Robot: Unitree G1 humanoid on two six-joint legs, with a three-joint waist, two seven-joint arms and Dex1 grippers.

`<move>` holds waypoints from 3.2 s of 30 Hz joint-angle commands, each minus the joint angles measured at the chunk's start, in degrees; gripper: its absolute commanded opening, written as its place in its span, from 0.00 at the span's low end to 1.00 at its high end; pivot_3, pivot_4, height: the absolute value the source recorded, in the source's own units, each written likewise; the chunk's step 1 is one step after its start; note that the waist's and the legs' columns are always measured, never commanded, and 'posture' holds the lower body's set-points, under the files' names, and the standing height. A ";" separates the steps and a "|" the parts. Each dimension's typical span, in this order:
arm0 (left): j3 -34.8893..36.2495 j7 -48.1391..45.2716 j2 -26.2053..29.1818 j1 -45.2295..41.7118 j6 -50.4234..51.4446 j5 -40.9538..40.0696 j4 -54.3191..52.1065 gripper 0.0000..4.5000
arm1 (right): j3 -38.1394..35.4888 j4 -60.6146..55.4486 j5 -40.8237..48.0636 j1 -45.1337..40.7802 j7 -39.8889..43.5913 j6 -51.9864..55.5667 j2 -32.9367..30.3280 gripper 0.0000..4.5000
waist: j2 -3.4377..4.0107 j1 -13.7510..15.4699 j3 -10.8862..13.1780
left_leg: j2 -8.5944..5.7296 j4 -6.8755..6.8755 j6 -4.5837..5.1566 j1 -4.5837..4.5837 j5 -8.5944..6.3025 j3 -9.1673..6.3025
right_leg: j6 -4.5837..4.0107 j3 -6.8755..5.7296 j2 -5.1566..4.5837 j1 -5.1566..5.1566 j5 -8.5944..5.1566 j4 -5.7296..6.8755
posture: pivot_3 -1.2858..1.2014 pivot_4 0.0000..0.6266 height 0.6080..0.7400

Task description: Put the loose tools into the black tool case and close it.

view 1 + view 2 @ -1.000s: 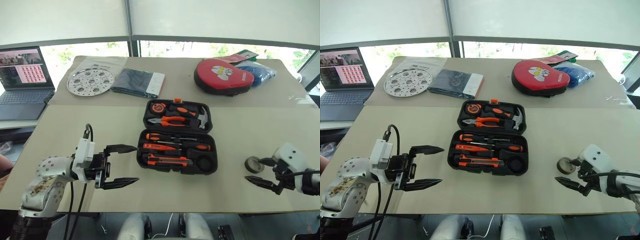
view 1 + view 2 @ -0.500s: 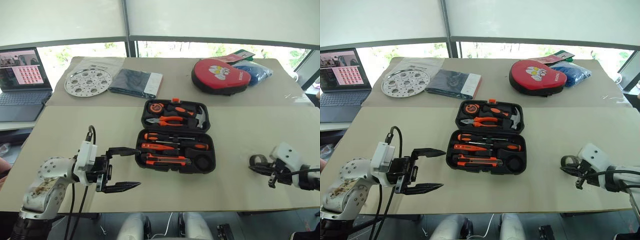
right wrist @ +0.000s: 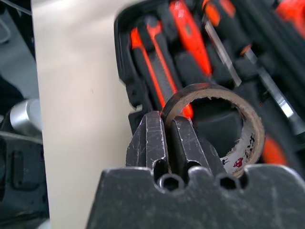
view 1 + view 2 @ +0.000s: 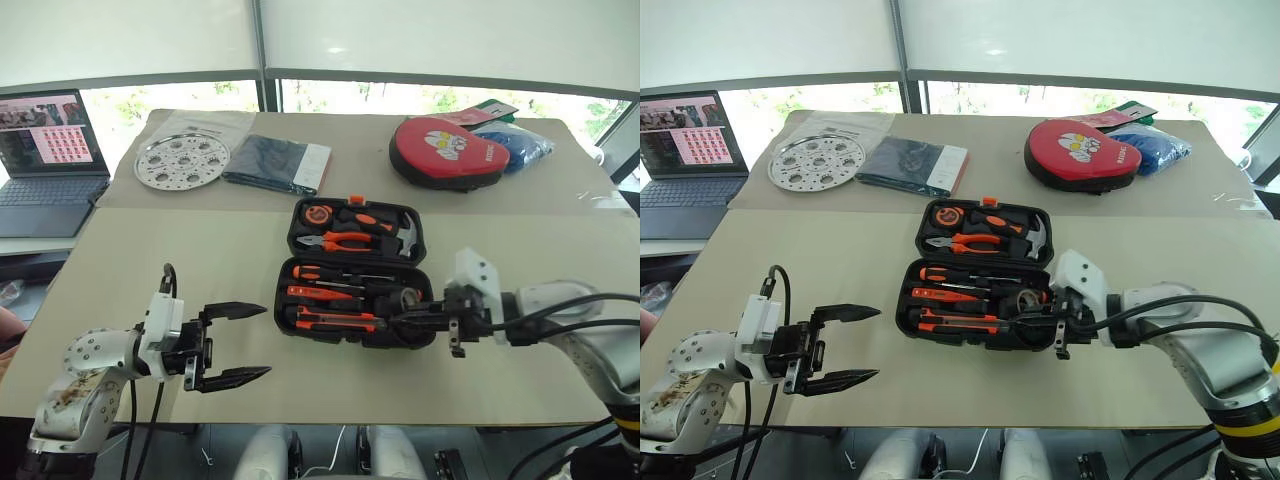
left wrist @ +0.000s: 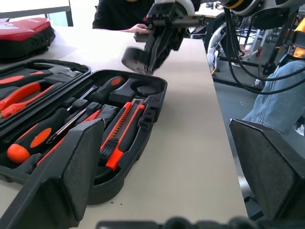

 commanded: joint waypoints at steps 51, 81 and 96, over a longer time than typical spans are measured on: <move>-9.39 36.40 -8.54 -30.40 16.86 19.83 27.24 0.00 | -9.04 46.66 -22.65 -10.21 -4.04 -41.42 11.52 0.06 | -0.09 -0.94 0.06 | -0.01 -0.07 -0.31 0.15 0.16 0.11 | 0.16 -0.01 0.36 0.17 0.09 0.11 | 0.52 0.24 1.00; -3.99 26.89 -1.75 -23.77 37.17 10.81 12.04 0.26 | -15.78 25.69 -10.18 -2.58 0.73 -16.15 7.27 0.41 | -0.05 -1.58 0.13 | 0.05 -0.11 -0.39 0.19 0.21 -0.01 | 0.23 -0.01 0.21 0.16 0.02 0.18 | 0.52 0.24 1.00; -7.72 41.85 -10.88 -48.44 59.61 11.21 26.15 0.99 | -6.78 37.74 -8.14 -32.49 -14.08 29.65 12.67 1.00 | -0.10 -1.17 0.15 | -0.05 -0.10 -0.28 0.04 0.24 -0.05 | 0.16 -0.06 0.25 0.13 0.14 0.22 | 0.52 0.24 1.00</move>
